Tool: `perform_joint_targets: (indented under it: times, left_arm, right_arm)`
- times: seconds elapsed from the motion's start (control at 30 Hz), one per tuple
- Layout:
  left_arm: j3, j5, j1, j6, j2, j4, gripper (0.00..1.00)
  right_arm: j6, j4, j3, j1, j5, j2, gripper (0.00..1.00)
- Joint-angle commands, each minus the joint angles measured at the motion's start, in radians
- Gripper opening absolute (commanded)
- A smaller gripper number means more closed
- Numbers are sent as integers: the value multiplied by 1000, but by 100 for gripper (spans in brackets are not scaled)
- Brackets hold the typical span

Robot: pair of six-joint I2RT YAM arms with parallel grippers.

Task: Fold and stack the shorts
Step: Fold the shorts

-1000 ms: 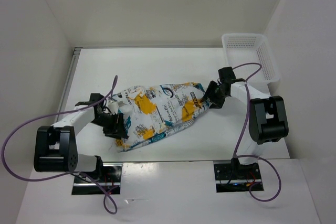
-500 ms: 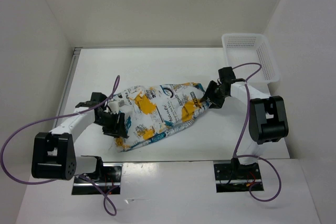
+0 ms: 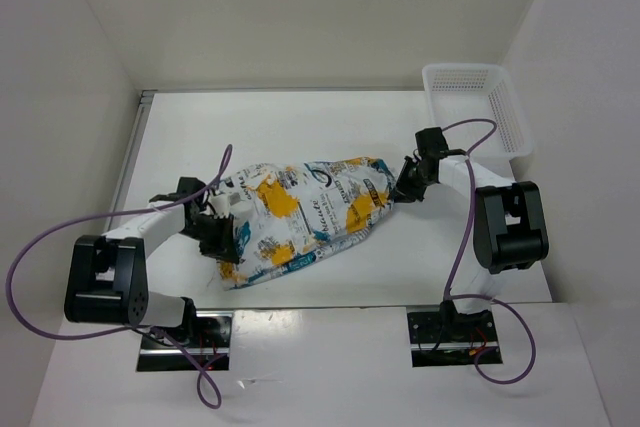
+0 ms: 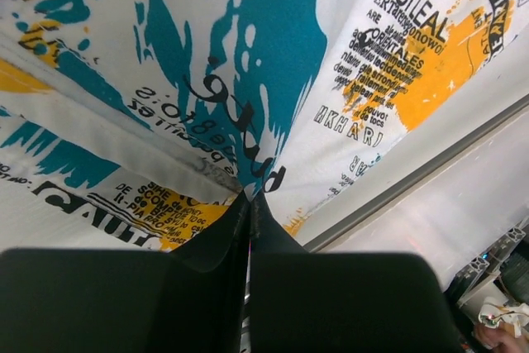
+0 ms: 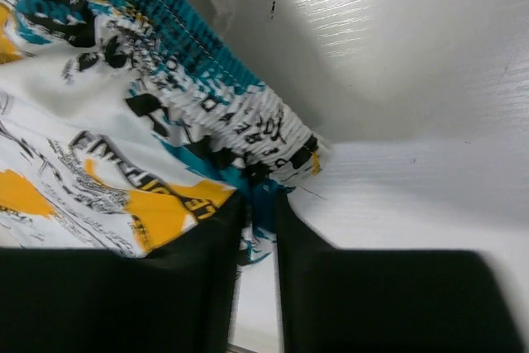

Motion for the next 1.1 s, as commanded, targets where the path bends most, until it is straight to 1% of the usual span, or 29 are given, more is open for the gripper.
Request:
perform_joint_targets:
  times: [0.0,0.03,0.07,0.13,0.23,0.27,0.43,0.5,0.63,0.73,0.77,0.8,0.83,0.87,0.9,0.97,1.0,1.03,1.07]
  left_arm:
    - [23,14,-4,4,14,-19,0]
    - [52,-1,-4,4,14,-34,0]
    - [70,-26,-4,4,4,-67,0]
    - [142,-44,-4,4,-22,-113,0]
    - [211,-44,20,4,-35,-151,0]
    - [255,-53,20,4,-35,-169,0]
    - [331,-63,63,4,-44,-222,0]
    - [331,-63,94,4,-56,-234,0]
    - [342,-90,143,4,-94,-307,0]
    - [291,-112,157,4,-119,-329,0]
    - [270,-112,157,4,-119,-329,0]
    - [229,-112,166,4,-119,-329,0]
    - [212,-98,166,4,-130,-319,0]
    - [195,-98,166,4,-130,-318,0]
    - [167,-77,166,4,-130,-294,7]
    - [158,-55,166,4,-130,-283,31]
    - [158,-44,166,4,-130,-268,46]
    - [158,-44,166,4,-130,-259,58]
    - [196,-44,166,4,-130,-259,69]
  right_arm:
    - [-8,19,24,-8,12,4,18]
    - [-8,19,24,-8,12,4,14]
    - [-8,19,38,-8,21,-5,6]
    - [-8,8,47,-8,30,-14,1]
    - [-17,-30,85,-8,30,-40,0]
    - [-29,-58,97,-8,30,-57,0]
    - [-92,-145,166,-8,15,-108,0]
    - [-111,-193,177,3,-12,-119,2]
    - [-146,-241,177,46,-13,-129,6]
    - [-137,-251,131,77,6,-139,6]
    - [-126,-251,118,87,6,-139,7]
    - [-117,-251,92,87,6,-116,7]
    - [-117,-251,79,87,15,-116,10]
    - [-105,-239,67,87,15,-99,28]
    - [-104,-239,55,87,15,-84,40]
    - [-104,-228,55,87,15,-83,65]
    - [-104,-228,67,87,27,-83,68]
    - [-104,-228,79,87,27,-83,68]
    - [-104,-237,110,87,58,-96,68]
